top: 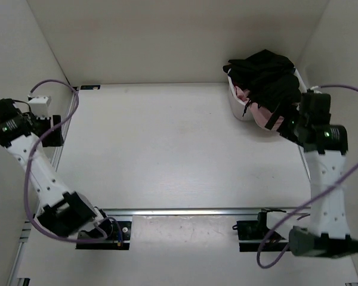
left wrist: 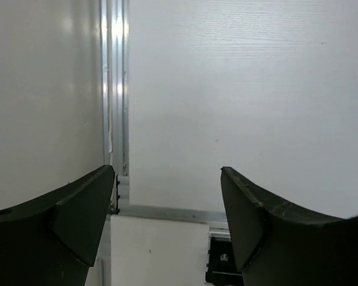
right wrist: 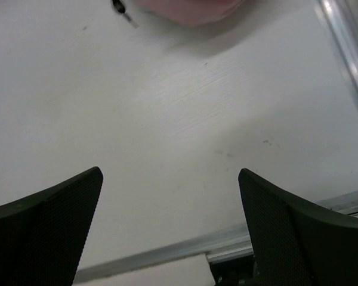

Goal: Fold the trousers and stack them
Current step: Grab the trousers from the pile

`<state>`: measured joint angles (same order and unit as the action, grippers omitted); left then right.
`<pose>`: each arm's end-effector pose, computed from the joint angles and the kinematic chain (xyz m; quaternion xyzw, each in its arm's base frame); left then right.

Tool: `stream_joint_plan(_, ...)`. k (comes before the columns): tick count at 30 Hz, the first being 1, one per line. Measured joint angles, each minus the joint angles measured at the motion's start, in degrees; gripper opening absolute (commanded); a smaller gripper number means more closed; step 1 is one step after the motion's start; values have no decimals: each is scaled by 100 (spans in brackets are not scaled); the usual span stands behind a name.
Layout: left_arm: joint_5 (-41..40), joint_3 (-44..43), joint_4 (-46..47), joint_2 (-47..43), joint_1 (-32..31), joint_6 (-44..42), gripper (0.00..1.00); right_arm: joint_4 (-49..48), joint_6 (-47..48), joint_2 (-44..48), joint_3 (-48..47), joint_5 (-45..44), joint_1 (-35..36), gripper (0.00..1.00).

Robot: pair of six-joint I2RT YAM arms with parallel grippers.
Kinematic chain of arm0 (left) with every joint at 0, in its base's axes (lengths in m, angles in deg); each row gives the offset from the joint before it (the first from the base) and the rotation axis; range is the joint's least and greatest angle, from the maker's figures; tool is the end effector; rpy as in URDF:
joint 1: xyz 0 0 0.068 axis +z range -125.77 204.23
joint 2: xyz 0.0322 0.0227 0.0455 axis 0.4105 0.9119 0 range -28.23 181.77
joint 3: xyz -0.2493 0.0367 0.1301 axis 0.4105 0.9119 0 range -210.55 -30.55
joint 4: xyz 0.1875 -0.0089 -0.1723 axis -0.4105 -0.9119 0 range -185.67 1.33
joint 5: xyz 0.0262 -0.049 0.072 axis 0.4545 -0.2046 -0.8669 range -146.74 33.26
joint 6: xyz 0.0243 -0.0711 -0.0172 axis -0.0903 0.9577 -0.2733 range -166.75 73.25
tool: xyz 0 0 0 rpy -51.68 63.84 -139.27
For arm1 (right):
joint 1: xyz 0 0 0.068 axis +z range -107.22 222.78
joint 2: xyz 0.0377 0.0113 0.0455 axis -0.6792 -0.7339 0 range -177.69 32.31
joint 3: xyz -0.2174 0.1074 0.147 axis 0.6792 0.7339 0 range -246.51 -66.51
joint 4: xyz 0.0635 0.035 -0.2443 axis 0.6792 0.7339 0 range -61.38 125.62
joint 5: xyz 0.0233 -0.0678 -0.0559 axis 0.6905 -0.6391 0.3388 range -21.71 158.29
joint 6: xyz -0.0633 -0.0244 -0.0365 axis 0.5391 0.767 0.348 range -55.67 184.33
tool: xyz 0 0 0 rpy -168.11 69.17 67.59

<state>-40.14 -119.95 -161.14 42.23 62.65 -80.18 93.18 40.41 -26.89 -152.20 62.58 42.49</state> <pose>0.1800 0.1188 0.3967 0.0043 0.9409 0.0706 0.3312 0.1748 -0.0075 0.4238 0.2097 0.8734 0.0457 0.4372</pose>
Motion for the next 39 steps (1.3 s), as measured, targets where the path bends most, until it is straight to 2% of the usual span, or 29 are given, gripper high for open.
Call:
stream_joint_plan(3, 28, -195, 170, 997, -190, 214, 81, -487, -7, -986, -140, -588, 0, 99)
stream_joint_plan(7, -363, -212, 313, 1937, -1005, 442, 81, -1003, 0, -2400, -702, -1034, -11, 99)
stream_joint_plan(13, -745, -286, 671, 2170, -2529, 824, 82, -1528, -4, -4806, -2924, -1202, -210, 99)
stream_joint_plan(17, -1215, -387, 815, 2371, -3174, 966, 82, -1738, -164, -5805, -3742, -1029, -455, 84)
stream_joint_plan(18, -1394, -387, 826, 2450, -3285, 988, 82, -1759, -227, -5910, -3753, -981, -505, 81)
stream_joint_plan(21, -1917, -363, 859, 2743, -3480, 1040, 82, -1856, -409, -6019, -3567, -898, -614, 61)
stream_joint_plan(24, -2225, -315, 866, 2959, -3493, 1104, 82, -1998, -516, -6000, -3375, -892, -673, 21)
stream_joint_plan(26, -2341, -286, 868, 3042, -3488, 1128, 82, -1993, -562, -5998, -3368, -868, -671, 0)
stream_joint_plan(33, -2472, -175, 925, 3023, -3480, 1172, 82, -1974, -413, -5552, -3338, -984, -492, 0)
stream_joint_plan(39, -2444, 26, 979, 2702, -3480, 1189, 83, -2015, 321, -4325, -3644, -1316, 417, 0)
